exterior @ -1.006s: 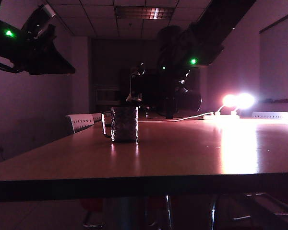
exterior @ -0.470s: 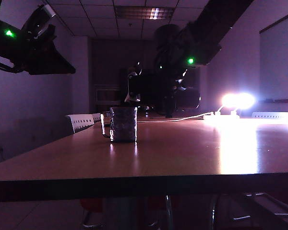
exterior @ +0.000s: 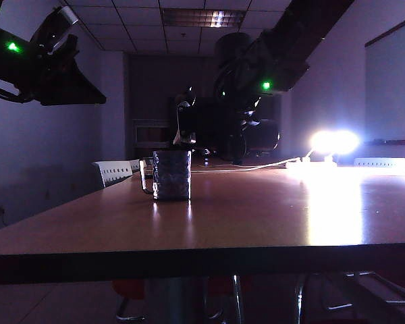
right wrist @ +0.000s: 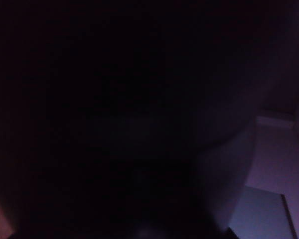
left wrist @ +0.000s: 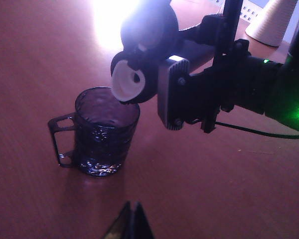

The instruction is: Pick up the black thermos cup, pour some water from it into the cup, and then put the thermos cup back on the table.

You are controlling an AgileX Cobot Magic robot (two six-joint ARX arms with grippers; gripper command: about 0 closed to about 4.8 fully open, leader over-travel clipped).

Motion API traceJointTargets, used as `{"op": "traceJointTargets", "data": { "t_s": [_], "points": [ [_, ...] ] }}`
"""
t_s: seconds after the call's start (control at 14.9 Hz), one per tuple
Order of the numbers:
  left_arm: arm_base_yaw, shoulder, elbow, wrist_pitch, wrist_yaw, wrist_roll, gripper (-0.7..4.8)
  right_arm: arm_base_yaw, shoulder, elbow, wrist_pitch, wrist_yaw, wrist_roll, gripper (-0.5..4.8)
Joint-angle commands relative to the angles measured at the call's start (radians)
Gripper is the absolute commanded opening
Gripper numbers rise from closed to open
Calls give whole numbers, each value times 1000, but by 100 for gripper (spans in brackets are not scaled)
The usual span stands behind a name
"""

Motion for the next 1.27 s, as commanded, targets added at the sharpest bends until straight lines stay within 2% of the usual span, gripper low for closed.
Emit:
{"op": "traceJointTargets", "data": {
  "t_s": [0.07, 0.54, 1.07, 1.27],
  "points": [
    [-2, -5, 3, 6, 8, 1, -6, 1, -13, 12, 52, 12, -58, 202],
    [-2, -5, 3, 6, 8, 1, -6, 1, -13, 10, 96, -36, -43, 198],
    [-2, -5, 3, -8, 7, 1, -6, 0, -13, 10, 96, -71, 169, 198],
    [-2, -5, 3, -9, 8, 1, -6, 1, -13, 10, 115, -74, 127, 198]
  ]
}}
